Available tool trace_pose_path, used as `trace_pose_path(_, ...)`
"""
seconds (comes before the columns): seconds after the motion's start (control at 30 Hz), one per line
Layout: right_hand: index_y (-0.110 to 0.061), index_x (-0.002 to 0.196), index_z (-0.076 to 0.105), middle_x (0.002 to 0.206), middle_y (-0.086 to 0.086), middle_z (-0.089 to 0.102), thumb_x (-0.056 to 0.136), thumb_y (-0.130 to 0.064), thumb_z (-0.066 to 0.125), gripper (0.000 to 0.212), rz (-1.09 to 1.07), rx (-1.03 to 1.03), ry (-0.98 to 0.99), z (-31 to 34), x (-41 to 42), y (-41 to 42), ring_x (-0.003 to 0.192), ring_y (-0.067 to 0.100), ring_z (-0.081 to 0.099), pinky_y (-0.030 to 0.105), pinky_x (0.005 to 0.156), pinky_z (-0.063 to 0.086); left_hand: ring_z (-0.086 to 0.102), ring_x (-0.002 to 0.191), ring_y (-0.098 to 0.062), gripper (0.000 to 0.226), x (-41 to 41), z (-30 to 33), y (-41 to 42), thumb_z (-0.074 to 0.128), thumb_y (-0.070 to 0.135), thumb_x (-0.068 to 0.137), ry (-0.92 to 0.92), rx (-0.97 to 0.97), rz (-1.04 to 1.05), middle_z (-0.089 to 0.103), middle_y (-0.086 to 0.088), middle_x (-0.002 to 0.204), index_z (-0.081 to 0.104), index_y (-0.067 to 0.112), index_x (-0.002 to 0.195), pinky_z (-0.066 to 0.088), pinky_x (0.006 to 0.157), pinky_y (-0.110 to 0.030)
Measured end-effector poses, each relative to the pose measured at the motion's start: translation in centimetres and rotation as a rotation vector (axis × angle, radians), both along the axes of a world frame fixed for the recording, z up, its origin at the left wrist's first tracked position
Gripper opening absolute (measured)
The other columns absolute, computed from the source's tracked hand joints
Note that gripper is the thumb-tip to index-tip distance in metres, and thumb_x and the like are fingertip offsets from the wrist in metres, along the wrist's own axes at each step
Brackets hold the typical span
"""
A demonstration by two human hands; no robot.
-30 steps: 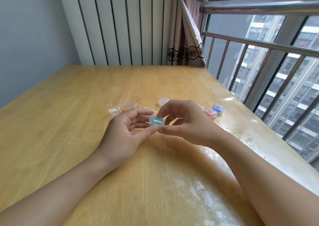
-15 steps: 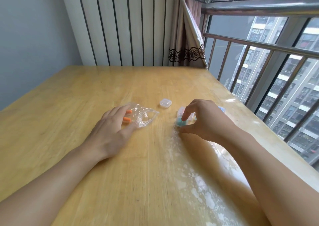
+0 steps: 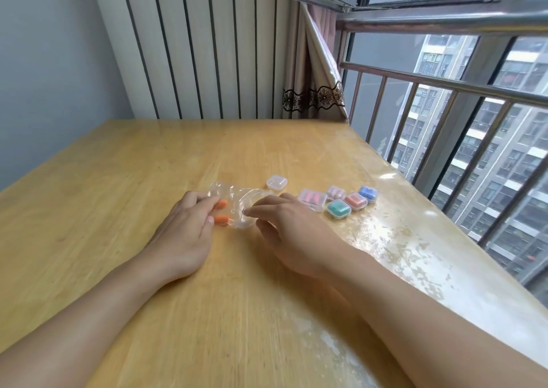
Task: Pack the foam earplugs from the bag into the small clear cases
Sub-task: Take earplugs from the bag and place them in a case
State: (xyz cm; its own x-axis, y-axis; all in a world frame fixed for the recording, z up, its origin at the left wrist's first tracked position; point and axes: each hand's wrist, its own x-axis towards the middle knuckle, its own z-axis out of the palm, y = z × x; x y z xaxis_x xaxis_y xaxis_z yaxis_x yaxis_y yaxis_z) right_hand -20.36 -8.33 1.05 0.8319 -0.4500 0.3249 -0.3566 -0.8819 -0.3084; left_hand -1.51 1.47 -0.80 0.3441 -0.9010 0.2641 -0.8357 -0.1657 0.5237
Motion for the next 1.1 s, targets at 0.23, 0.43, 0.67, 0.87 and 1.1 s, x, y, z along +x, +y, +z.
trace_pose_path(0.23, -0.013, 0.111, 0.071, 0.106, 0.005, 0.072, 0.102, -0.018, 0.047, 0.027, -0.080, 0.064, -0.068, -0.2, 0.8, -0.5, 0.099, 0.026, 0.059, 0.044, 0.085, 0.049, 0.060, 0.089, 0.004, 0.045, -0.2, 0.7, -0.1, 0.057, 0.004, 0.095, 0.112, -0.075, 0.041, 0.063, 0.018, 0.108, 0.051, 0.023, 0.135, 0.040, 0.079, -0.011)
trace_pose_path(0.43, -0.027, 0.125, 0.068, 0.088, -0.004, 0.071, 0.093, -0.040, 0.068, 0.035, -0.126, 0.137, -0.027, 0.4, 0.7, -0.3, 0.083, 0.013, 0.060, 0.039, 0.076, 0.052, 0.060, 0.083, 0.001, 0.042, -0.4, 0.9, -0.1, 0.059, 0.004, 0.093, 0.260, -0.065, 0.065, 0.065, 0.012, 0.107, 0.057, 0.022, 0.131, 0.042, 0.072, -0.004)
trace_pose_path(0.67, -0.032, 0.145, 0.051, 0.090, -0.007, 0.069, 0.093, -0.040, 0.068, 0.056, -0.152, 0.159, -0.015, 0.6, 0.5, 0.1, 0.086, 0.011, 0.058, 0.035, 0.076, 0.050, 0.060, 0.078, 0.003, 0.019, -0.8, 1.0, 0.2, 0.059, 0.008, 0.094, 0.128, -0.085, 0.088, 0.062, 0.016, 0.089, 0.071, 0.019, 0.104, 0.040, 0.068, -0.001)
trace_pose_path(0.87, -0.029, 0.122, 0.072, 0.105, -0.005, 0.072, 0.096, -0.043, 0.062, 0.031, -0.086, 0.135, -0.021, 0.5, 0.8, 0.1, 0.081, 0.007, 0.053, 0.033, 0.072, 0.048, 0.060, 0.077, 0.001, 0.010, -0.3, 1.2, 0.3, 0.072, 0.013, 0.088, 0.088, -0.083, 0.113, 0.066, 0.010, 0.086, 0.076, 0.020, 0.082, 0.040, 0.067, -0.009)
trace_pose_path(1.1, -0.048, 0.093, 0.071, 0.092, -0.011, 0.067, 0.087, -0.020, 0.075, 0.029, -0.018, 0.222, -0.083, 0.0, 0.9, -0.4, 0.078, 0.008, 0.057, 0.030, 0.069, 0.047, 0.059, 0.084, -0.001, 0.016, -0.3, 1.4, 0.6, 0.072, 0.020, 0.088, 0.169, 0.004, 0.004, 0.061, 0.008, 0.094, 0.076, 0.034, 0.093, 0.038, 0.071, -0.008)
